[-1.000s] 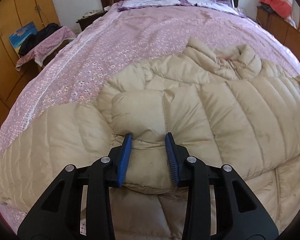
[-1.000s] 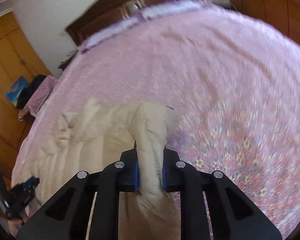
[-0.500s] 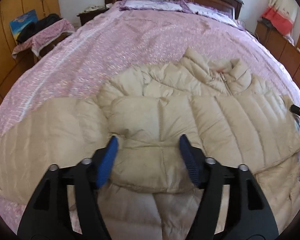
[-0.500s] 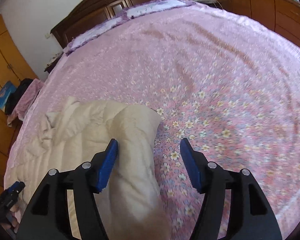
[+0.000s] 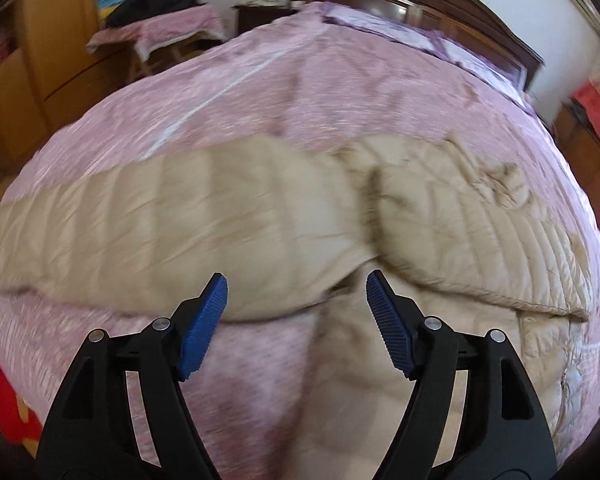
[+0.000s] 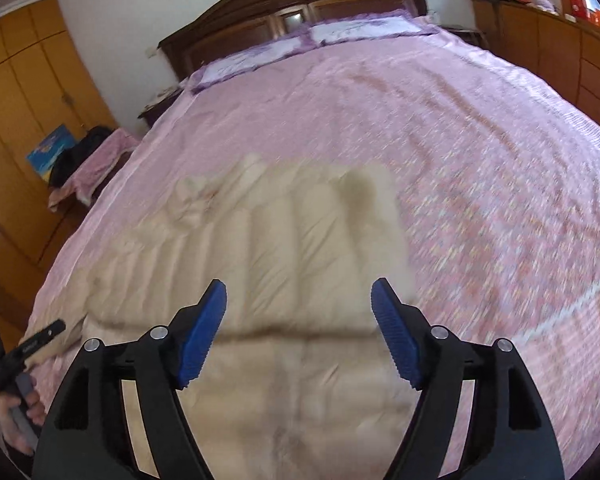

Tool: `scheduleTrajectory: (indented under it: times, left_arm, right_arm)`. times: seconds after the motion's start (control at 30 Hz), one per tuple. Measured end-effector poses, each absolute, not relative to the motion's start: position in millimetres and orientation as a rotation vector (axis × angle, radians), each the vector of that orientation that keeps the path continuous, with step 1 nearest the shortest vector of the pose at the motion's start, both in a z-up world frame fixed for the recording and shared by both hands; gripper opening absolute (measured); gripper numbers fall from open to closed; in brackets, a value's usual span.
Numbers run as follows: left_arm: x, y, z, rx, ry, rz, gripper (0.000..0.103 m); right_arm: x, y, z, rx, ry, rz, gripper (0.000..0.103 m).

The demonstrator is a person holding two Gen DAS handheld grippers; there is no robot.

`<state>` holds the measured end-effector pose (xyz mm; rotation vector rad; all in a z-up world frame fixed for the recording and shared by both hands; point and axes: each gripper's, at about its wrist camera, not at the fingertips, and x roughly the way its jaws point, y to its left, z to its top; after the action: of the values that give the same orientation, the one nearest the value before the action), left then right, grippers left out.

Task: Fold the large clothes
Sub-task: 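Grasp the jacket's side edge with the left tool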

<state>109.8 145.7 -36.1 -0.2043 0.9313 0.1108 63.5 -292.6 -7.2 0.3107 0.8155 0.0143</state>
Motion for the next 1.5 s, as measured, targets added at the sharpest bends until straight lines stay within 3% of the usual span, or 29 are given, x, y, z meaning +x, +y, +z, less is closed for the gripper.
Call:
scheduleTrajectory:
  times: [0.7,1.5]
  left_arm:
    - [90,249,-91,-0.552,0.922,0.232,0.073]
    - [112,321,-96,-0.500,0.847,0.434,0.072]
  right_arm:
    - [13,-216,-45,0.283,0.929,0.061,0.084]
    - [11,-197,-57,0.247,0.971,0.051,0.084]
